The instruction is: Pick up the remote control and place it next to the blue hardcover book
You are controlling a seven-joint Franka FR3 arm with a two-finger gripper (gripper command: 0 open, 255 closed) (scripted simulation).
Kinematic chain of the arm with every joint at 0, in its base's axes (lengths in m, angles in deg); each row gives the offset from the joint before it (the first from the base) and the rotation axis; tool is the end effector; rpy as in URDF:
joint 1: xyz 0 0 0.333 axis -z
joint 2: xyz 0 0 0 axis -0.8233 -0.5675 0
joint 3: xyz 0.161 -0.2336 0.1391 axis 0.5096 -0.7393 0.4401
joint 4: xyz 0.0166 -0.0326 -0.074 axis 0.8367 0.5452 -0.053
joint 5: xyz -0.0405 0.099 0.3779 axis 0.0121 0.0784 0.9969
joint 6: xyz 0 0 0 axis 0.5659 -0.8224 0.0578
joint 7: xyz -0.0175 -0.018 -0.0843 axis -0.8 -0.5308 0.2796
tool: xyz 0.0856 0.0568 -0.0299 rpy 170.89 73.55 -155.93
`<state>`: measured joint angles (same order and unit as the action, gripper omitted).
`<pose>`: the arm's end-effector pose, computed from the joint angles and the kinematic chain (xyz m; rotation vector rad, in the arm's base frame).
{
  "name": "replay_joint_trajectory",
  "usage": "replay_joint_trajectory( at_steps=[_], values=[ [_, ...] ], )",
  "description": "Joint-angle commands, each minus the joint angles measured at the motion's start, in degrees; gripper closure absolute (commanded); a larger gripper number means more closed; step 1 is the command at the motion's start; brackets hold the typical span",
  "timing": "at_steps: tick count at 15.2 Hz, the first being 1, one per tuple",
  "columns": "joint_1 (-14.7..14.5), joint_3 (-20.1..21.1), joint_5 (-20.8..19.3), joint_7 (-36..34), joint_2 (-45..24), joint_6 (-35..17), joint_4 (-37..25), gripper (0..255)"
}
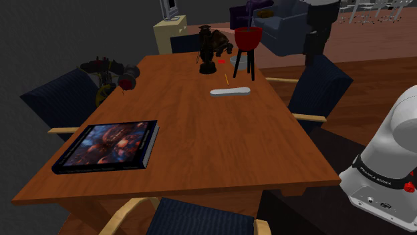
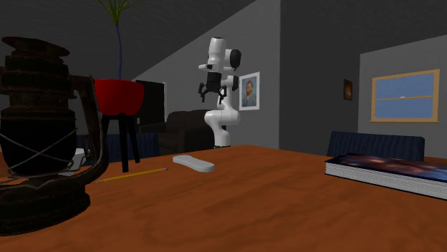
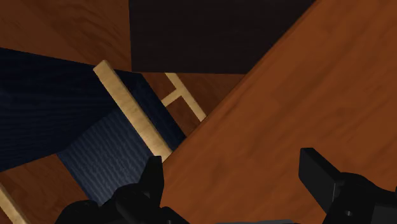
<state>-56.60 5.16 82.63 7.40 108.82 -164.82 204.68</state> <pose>0.3018 0.0064 0.5677 3.0085 0.0968 -0.1180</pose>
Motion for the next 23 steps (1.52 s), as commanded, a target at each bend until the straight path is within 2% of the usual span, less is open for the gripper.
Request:
replay_joint_trajectory(
  at_steps=[1,7,12,18,23],
  values=[
    [0.0,0.0,0.0,0.0,0.0,0.0,0.0,0],
    [-1.2,-4.5,-2.1,8.9,-10.5,-10.9,-1.1,0],
    [-2.5,-7.4,-2.4,16.3,-20.6,-18.8,-4.3,0],
    [-4.1,-9.8,-0.7,25.5,-33.4,-26.3,-10.7,0],
    [-4.9,-10.5,2.0,33.3,-44.3,-30.5,-17.9,0]
  ],
)
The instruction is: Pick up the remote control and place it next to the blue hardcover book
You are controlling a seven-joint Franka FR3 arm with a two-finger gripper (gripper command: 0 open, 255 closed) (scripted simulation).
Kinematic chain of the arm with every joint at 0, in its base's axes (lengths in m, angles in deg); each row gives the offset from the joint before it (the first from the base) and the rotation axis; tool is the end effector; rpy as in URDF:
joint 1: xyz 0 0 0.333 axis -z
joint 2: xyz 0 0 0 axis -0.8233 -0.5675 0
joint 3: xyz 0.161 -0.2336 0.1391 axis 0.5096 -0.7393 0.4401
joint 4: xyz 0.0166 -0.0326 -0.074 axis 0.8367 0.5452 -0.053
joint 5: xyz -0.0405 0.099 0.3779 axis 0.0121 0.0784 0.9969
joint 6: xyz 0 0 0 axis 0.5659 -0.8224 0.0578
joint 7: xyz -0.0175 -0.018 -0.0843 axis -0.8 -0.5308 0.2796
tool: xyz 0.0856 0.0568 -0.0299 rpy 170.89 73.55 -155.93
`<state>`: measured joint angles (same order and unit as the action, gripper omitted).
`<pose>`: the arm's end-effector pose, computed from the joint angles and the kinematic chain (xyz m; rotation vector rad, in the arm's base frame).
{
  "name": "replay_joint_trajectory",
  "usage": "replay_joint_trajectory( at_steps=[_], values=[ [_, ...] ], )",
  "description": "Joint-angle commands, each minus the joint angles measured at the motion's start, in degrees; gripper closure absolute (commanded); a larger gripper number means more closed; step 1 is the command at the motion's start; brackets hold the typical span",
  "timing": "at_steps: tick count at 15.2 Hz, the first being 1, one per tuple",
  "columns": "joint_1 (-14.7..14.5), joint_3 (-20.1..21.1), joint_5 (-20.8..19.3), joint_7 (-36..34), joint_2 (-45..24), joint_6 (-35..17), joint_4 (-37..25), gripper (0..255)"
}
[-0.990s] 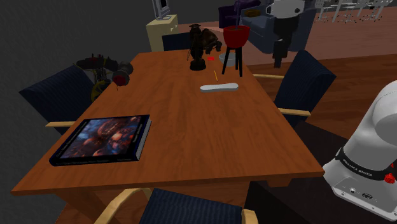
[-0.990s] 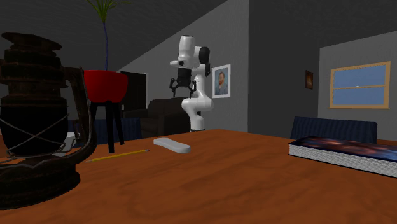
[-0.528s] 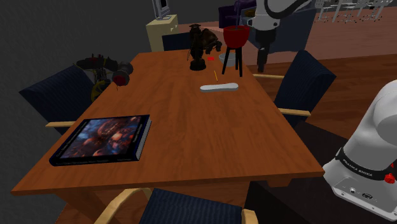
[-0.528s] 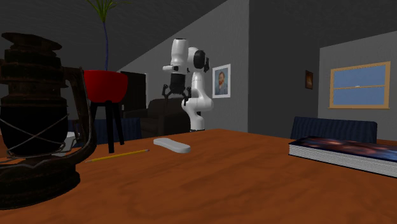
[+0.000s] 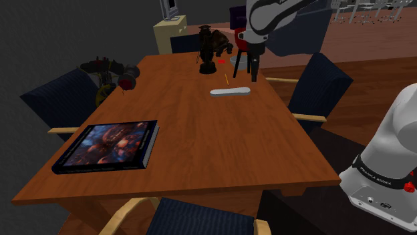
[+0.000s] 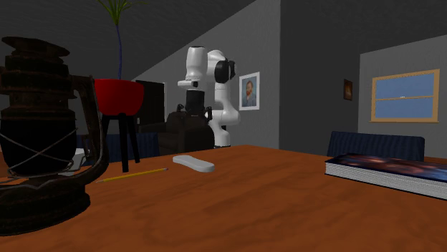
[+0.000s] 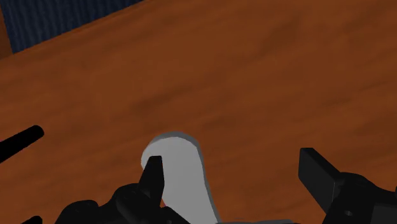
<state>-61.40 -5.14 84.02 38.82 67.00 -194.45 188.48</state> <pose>0.5291 -0.0286 0.4367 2.9605 0.8592 -0.0446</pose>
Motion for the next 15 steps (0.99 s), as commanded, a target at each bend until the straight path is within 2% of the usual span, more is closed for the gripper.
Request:
replay_joint_trajectory(
  at_steps=[1,10,15],
  values=[
    [-0.1,-0.1,1.2,3.4,-4.6,-1.5,-3.4,0],
    [0.3,2.2,5.8,15.2,-23.0,-3.6,-20.3,0],
    [0.4,2.3,6.0,15.3,-24.7,-6.8,-18.8,0]
  ],
)
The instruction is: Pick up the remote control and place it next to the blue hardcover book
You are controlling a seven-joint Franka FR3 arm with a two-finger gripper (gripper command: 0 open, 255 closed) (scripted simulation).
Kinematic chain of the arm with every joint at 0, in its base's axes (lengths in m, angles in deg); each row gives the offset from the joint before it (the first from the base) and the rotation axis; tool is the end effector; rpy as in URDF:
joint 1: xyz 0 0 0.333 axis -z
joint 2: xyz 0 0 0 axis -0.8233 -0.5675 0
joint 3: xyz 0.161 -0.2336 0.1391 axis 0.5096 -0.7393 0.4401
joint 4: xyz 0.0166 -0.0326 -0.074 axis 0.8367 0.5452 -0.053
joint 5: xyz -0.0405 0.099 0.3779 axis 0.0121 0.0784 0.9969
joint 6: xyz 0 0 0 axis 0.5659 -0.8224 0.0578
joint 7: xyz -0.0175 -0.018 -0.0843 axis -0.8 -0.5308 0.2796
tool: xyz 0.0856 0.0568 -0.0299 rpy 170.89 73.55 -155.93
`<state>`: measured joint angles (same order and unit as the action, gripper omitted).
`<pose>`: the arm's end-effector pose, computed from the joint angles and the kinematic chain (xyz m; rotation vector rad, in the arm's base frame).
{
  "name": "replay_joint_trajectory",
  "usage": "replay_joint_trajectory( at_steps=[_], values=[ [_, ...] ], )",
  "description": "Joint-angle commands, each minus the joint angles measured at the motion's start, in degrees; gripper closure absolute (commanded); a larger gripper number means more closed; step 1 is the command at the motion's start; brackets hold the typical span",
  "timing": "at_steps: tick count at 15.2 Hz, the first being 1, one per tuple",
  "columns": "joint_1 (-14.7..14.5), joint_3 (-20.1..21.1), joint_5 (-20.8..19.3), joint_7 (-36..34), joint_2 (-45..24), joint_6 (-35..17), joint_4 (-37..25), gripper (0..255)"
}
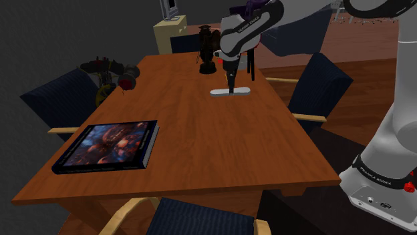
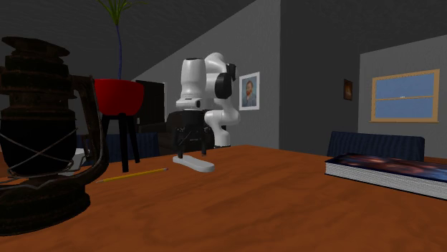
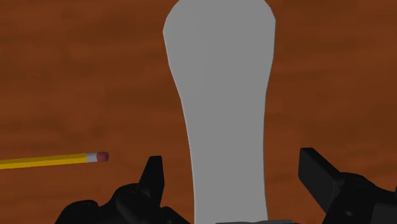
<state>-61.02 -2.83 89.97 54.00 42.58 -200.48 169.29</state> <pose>0.6462 -0.0006 0.3498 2.8606 1.2440 -0.0039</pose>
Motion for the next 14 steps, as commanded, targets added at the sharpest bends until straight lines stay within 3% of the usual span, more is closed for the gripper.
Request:
replay_joint_trajectory(
  at_steps=[1,10,11,14],
  values=[
    [0.1,0.0,0.1,0.1,-0.7,-1.4,0.7,0],
    [0.1,0.1,0.2,0.2,-1.3,-2.4,1.1,0],
    [0.1,0.1,0.2,0.2,-1.3,-2.4,1.1,255],
    [0.1,0.1,0.2,0.2,-1.3,-2.4,1.1,255]
  ],
)
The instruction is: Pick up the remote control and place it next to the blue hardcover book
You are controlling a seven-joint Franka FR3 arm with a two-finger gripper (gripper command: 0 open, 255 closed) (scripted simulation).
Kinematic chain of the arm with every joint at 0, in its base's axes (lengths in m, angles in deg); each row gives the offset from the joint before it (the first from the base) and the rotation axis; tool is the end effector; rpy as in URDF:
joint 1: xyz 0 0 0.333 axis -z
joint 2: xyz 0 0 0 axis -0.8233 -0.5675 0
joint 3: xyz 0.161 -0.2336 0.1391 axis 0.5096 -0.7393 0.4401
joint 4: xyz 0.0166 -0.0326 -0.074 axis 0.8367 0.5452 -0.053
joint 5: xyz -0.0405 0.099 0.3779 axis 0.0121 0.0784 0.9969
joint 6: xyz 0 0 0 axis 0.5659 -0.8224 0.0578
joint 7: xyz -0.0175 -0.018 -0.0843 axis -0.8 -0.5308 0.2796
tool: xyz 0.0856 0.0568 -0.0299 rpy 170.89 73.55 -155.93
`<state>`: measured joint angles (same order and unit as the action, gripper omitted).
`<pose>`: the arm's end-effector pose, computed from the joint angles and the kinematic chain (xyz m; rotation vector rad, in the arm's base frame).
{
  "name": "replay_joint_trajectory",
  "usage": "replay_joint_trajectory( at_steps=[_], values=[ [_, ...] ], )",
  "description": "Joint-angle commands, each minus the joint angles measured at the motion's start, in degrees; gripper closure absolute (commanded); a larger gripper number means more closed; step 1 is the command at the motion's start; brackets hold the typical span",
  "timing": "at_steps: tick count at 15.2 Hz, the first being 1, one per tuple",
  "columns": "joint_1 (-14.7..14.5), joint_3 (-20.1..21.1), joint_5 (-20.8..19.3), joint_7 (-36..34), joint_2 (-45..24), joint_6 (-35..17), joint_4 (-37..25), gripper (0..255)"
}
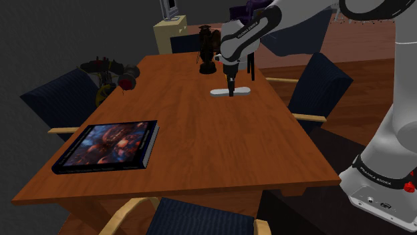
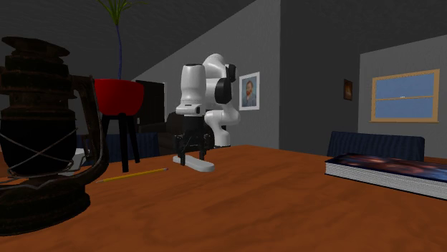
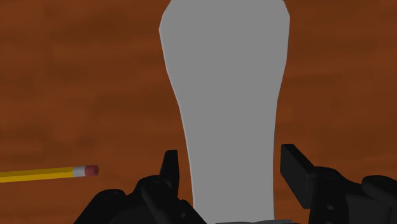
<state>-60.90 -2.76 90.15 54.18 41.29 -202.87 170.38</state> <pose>0.6459 -0.0014 0.3304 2.8603 1.2448 -0.0034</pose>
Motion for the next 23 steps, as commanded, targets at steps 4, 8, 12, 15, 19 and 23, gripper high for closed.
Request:
replay_joint_trajectory(
  at_steps=[4,8,12,15,19,23],
  values=[
    [0.0,0.0,0.0,0.0,0.0,0.0,0.0,255],
    [0.0,0.0,-0.1,0.0,0.8,1.2,-0.5,255],
    [-0.1,-0.1,-0.3,-0.1,2.1,3.8,-1.7,255],
    [-0.1,-0.2,-0.4,-0.1,3.1,5.8,-2.8,255],
    [-0.2,-0.2,-0.5,-0.2,4.2,8.5,-4.4,255],
    [-0.2,-0.3,-0.6,-0.2,5.1,11.2,-6.2,255]
  ],
)
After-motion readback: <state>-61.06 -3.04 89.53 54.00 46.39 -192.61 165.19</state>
